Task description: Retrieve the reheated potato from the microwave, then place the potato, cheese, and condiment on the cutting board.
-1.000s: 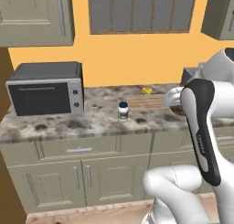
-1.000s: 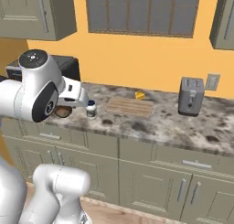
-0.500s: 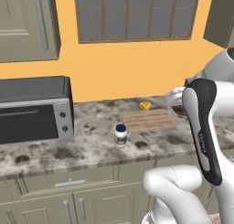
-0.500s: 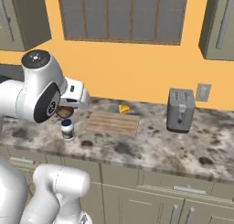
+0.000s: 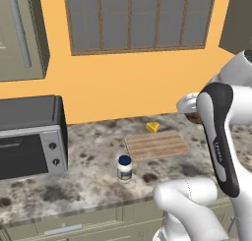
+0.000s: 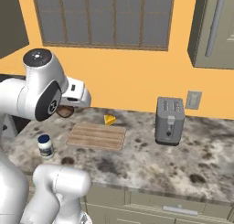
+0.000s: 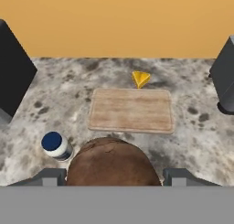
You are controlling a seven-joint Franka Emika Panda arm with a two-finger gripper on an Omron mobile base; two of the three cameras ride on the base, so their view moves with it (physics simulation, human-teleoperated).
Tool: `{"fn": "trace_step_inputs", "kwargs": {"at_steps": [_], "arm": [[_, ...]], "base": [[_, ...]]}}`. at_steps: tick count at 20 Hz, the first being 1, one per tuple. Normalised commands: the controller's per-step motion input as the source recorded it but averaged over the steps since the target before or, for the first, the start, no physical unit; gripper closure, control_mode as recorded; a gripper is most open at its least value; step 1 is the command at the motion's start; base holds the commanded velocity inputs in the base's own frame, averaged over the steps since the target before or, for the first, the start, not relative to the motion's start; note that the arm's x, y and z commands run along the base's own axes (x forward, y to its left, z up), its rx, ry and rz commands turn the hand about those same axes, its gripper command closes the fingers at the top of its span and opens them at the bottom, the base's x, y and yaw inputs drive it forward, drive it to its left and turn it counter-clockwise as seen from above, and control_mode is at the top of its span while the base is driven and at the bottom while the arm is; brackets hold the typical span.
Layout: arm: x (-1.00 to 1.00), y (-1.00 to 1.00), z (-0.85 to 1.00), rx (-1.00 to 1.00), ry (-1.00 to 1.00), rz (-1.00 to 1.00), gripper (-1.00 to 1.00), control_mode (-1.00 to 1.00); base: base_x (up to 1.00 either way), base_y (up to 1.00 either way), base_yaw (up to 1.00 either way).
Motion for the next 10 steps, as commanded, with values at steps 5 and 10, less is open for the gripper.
{"fn": "trace_step_inputs", "kwargs": {"at_steps": [5, 10], "arm": [[0.17, -0.13, -0.01, 0.01, 0.01, 0.0, 1.0, -1.0], [0.69, -0.24, -0.42, 0.01, 0.07, 0.0, 1.0, -1.0]], "base": [[0.26, -0.14, -0.03], [0.0, 0.0, 0.0]]}}
